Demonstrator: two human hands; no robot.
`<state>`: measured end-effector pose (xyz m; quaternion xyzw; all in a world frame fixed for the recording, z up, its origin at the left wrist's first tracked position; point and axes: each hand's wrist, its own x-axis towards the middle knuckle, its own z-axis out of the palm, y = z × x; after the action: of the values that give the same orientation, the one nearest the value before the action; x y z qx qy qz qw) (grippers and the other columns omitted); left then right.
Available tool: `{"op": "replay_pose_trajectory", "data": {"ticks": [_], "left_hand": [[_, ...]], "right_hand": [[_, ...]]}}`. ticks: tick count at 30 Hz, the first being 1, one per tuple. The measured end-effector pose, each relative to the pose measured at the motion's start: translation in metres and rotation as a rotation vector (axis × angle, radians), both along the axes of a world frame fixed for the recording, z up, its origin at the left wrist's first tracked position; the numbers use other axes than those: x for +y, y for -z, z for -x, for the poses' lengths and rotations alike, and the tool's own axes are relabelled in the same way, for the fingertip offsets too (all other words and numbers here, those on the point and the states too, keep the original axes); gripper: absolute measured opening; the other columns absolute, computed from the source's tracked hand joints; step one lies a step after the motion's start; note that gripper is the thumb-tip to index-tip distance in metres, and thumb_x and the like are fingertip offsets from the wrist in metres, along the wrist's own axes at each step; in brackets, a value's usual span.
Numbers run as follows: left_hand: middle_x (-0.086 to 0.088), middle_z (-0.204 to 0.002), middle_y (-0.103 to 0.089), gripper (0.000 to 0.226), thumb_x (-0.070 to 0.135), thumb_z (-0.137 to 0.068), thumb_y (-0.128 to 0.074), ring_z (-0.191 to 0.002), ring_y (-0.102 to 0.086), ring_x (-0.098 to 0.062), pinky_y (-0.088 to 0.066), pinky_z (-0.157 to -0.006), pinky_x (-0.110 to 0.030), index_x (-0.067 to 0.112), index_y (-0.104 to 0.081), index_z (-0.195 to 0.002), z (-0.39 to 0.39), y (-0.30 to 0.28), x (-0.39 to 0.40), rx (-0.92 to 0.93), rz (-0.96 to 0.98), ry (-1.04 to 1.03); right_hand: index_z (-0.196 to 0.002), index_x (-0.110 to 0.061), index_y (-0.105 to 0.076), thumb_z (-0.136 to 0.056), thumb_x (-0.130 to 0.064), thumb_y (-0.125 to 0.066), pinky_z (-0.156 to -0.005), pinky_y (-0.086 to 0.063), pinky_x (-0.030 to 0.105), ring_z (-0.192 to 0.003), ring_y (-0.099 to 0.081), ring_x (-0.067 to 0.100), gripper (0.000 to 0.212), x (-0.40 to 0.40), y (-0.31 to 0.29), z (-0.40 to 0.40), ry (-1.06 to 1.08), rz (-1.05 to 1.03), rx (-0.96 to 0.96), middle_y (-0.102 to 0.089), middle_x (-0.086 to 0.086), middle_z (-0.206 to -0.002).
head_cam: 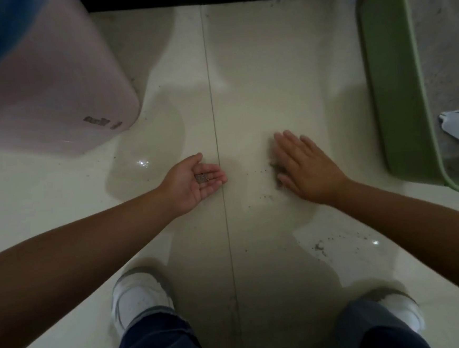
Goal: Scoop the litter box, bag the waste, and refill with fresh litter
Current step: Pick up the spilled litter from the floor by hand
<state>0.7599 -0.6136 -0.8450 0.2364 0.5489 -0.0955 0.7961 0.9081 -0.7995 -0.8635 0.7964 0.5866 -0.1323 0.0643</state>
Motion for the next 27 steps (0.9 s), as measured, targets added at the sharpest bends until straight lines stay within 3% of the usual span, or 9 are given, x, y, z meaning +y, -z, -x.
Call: {"op": "replay_pose_trajectory", "data": {"ticks": [2,4,8,12,17,20,23,25,27], "left_hand": [[-0.011,-0.051,-0.066,0.045,0.028,-0.099,-0.034,-0.046,-0.068,-0.018,-0.054,-0.049,-0.020,-0.004,-0.055,-0.076,0.000,0.000,-0.002,0.005,0.005,0.016],[-0.011,-0.051,-0.066,0.045,0.028,-0.099,-0.034,-0.046,-0.068,-0.018,-0.054,-0.048,-0.020,-0.004,-0.055,-0.076,0.000,0.001,-0.006,0.009,0.019,0.035],[-0.013,-0.051,-0.066,0.053,0.035,-0.100,-0.030,-0.048,-0.068,-0.018,-0.055,-0.050,-0.022,-0.005,-0.056,-0.077,0.000,0.002,-0.011,0.001,0.051,0.053],[-0.015,-0.055,-0.068,0.069,0.048,-0.100,-0.019,-0.051,-0.069,-0.021,-0.056,-0.053,-0.023,-0.006,-0.057,-0.080,-0.004,0.002,-0.012,-0.037,0.102,0.074],[-0.016,-0.063,-0.070,0.080,0.056,-0.096,-0.010,-0.057,-0.071,-0.024,-0.057,-0.056,-0.026,-0.007,-0.058,-0.085,-0.004,0.001,-0.009,-0.058,0.158,0.148],[-0.016,-0.062,-0.070,0.081,0.057,-0.096,-0.010,-0.056,-0.071,-0.024,-0.057,-0.054,-0.024,-0.007,-0.058,-0.085,-0.004,0.000,-0.005,-0.048,0.146,0.155],[-0.016,-0.061,-0.070,0.080,0.057,-0.095,-0.010,-0.055,-0.070,-0.023,-0.057,-0.053,-0.024,-0.007,-0.057,-0.085,-0.003,0.000,-0.002,-0.053,0.139,0.147],[-0.017,-0.061,-0.070,0.081,0.058,-0.095,-0.010,-0.055,-0.070,-0.024,-0.056,-0.053,-0.024,-0.007,-0.057,-0.085,-0.002,0.000,-0.001,-0.056,0.145,0.141],[-0.017,-0.062,-0.070,0.082,0.058,-0.095,-0.010,-0.055,-0.070,-0.025,-0.057,-0.052,-0.026,-0.008,-0.057,-0.085,0.000,-0.001,-0.001,-0.059,0.151,0.141]], "right_hand": [[-0.110,0.017,-0.057,-0.090,-0.037,-0.033,-0.080,-0.049,0.058,-0.100,-0.062,0.049,0.063,0.011,0.000,-0.011,0.030,-0.019,0.033,-0.061,0.035,-0.111],[-0.106,0.020,-0.058,-0.079,-0.032,-0.042,-0.076,-0.049,0.060,-0.093,-0.063,0.050,0.061,0.015,0.001,-0.011,0.044,0.015,0.082,-0.062,0.038,-0.104],[-0.110,0.013,-0.060,-0.077,-0.035,-0.048,-0.078,-0.052,0.052,-0.096,-0.065,0.043,0.060,-0.004,0.003,0.006,-0.094,-0.054,0.142,-0.064,0.031,-0.108],[-0.101,0.007,-0.067,-0.064,-0.017,-0.078,-0.072,-0.056,0.042,-0.097,-0.054,0.033,0.045,-0.022,0.004,0.022,-0.092,-0.127,0.184,-0.068,0.024,-0.098],[-0.099,-0.004,-0.069,-0.071,0.006,-0.067,-0.070,-0.054,0.036,-0.087,-0.064,0.033,0.030,-0.011,-0.004,0.020,0.046,-0.066,0.269,-0.066,0.014,-0.096],[-0.092,0.001,-0.070,-0.084,-0.009,-0.048,-0.065,-0.055,0.027,-0.078,-0.065,0.029,0.025,-0.004,-0.003,0.011,0.006,-0.100,0.308,-0.068,0.014,-0.088],[-0.070,0.001,-0.072,-0.072,-0.010,-0.051,-0.044,-0.053,0.021,-0.055,-0.065,0.026,0.024,0.003,0.000,0.005,-0.137,-0.104,0.291,-0.069,0.013,-0.067],[-0.064,0.000,-0.071,-0.065,-0.004,-0.052,-0.040,-0.051,0.020,-0.051,-0.064,0.027,0.019,0.006,-0.004,0.004,-0.199,-0.056,0.237,-0.068,0.013,-0.065],[-0.060,-0.002,-0.068,-0.065,-0.006,-0.041,-0.040,-0.047,0.017,-0.048,-0.061,0.026,0.028,0.009,-0.006,0.003,-0.204,-0.049,0.229,-0.066,0.012,-0.062]]}}
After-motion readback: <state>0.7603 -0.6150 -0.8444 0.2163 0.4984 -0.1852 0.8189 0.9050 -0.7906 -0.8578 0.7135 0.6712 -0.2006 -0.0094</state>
